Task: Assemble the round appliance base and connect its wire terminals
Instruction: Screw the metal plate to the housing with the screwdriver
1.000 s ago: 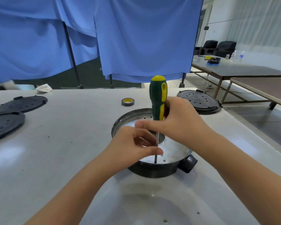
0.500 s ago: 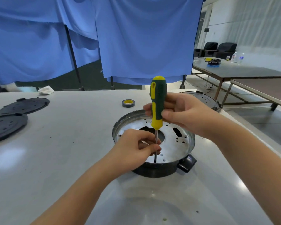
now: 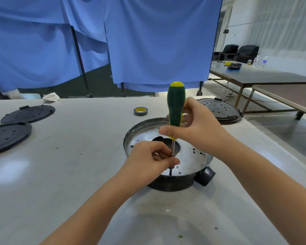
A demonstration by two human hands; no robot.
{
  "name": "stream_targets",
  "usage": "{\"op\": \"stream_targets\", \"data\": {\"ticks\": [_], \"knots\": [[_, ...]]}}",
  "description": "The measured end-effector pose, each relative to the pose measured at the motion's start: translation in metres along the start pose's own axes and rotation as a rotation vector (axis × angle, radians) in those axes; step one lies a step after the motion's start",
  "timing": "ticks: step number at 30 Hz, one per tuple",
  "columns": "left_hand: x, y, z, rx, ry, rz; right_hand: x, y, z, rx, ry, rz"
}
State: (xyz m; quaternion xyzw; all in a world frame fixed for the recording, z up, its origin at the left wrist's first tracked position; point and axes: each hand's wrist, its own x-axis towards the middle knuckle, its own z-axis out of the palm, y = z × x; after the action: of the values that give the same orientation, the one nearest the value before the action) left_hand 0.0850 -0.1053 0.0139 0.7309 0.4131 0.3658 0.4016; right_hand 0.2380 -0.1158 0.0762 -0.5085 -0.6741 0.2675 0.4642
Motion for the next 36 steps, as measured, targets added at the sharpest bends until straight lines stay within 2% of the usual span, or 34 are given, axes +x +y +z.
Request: {"op": "stream_targets", "data": {"ticks": [3,6,11,16,19,22,25,28,31,33,36], "knots": [[0.0,0.0,0.0,-0.004,-0.042,-0.009,0.001,-0.001,-0.008,0.352,-0.25,0.061],[0.0,-0.001,-0.002,-0.015,-0.087,-0.017,0.003,0.001,-0.018,0.427,-0.4,0.047],[-0.001,0.001,-0.005,-0.037,-0.183,-0.028,0.006,0.006,-0.018,0.223,-0.326,-0.001],[0.001,0.003,-0.008,-0.04,-0.266,-0.048,0.007,0.007,-0.013,0.169,-0.208,0.046],[0.002,0.005,-0.009,0.038,-0.181,-0.045,0.005,0.006,-0.004,0.112,-0.108,0.047],[0.003,0.005,-0.005,0.013,-0.044,-0.069,0.001,0.007,0.005,-0.027,0.021,-0.068],[0.001,0.003,-0.002,0.0,-0.012,-0.065,-0.002,0.008,0.011,-0.074,0.079,-0.1],[-0.001,0.003,-0.002,-0.007,-0.068,-0.038,-0.002,0.004,0.007,-0.074,-0.046,-0.057],[-0.001,0.003,-0.003,-0.023,-0.108,-0.033,0.0,0.001,-0.006,0.292,-0.322,0.045],[-0.001,0.002,-0.003,-0.025,-0.131,-0.021,0.0,0.001,-0.016,0.425,-0.441,0.066],[-0.002,0.003,-0.004,-0.037,-0.187,-0.018,0.0,0.003,-0.02,0.349,-0.385,0.018]]}}
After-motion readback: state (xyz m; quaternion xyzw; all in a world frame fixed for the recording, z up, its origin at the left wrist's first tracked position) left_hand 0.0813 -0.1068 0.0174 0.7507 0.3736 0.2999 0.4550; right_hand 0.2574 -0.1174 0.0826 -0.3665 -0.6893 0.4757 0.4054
